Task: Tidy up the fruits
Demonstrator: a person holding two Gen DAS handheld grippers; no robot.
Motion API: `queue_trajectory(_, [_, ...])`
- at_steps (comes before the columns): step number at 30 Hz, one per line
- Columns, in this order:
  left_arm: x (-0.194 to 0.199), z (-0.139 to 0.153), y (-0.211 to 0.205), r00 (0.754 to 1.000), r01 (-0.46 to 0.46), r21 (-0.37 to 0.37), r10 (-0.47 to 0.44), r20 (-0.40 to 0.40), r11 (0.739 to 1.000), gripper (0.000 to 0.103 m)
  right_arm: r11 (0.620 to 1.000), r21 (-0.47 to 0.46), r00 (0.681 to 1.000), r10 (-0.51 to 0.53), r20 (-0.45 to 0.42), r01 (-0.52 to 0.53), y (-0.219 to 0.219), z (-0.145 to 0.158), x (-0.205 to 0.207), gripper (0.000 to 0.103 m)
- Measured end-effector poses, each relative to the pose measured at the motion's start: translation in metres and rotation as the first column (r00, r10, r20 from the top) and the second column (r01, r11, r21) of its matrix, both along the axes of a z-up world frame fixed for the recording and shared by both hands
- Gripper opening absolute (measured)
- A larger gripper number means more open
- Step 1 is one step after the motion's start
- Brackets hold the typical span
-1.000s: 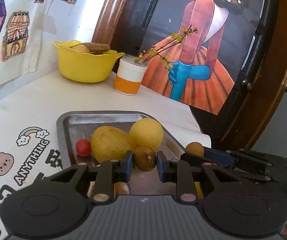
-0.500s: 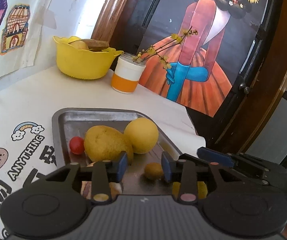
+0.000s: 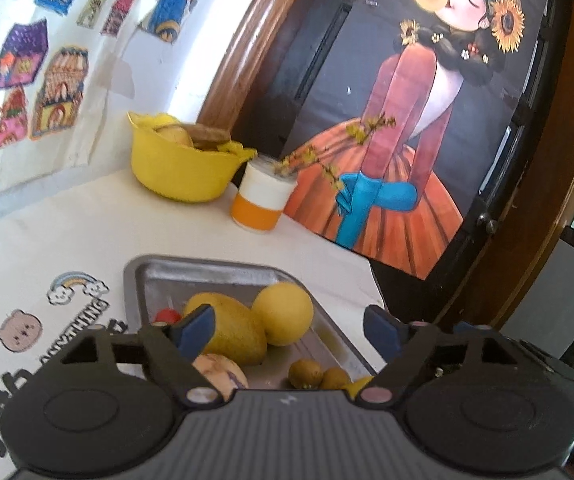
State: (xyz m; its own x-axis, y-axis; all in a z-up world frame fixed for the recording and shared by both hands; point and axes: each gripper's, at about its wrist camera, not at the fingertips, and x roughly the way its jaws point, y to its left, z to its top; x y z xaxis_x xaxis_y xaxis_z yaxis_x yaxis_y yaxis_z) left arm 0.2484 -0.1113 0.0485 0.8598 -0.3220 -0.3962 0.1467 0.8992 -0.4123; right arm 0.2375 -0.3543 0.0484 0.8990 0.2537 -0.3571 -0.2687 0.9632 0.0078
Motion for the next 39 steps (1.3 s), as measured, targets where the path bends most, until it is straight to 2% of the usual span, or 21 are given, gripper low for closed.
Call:
queue_trajectory(3, [-0.006,0.004,0.003,1.0,-0.02,0.006,0.02,0.016,1.0,0.097,1.0,-0.007,1.0,-0.006,0.018,0.006,0.001,0.003,-0.007,0.099])
queue_trajectory(7, [-0.014,0.007,0.009,0.999,-0.046,0.007,0.046,0.026,0.999,0.102,1.0,-0.001,0.999,-0.012,0.032,0.012,0.0,0.005,-0.016,0.102])
queue_trajectory(24, [-0.046,0.007,0.036,0.99,-0.143,0.062,0.142,0.015,0.988,0.102,0.999,0.023,0.999,-0.034,0.031,0.033,0.003,0.013,-0.046,0.102])
queue_trajectory(39, [-0.09,0.009,0.049,0.987,-0.156,0.095,0.158,-0.01,0.983,0.102,1.0,0.006,1.0,-0.025,0.016,0.025,0.018,0.021,-0.089,0.102])
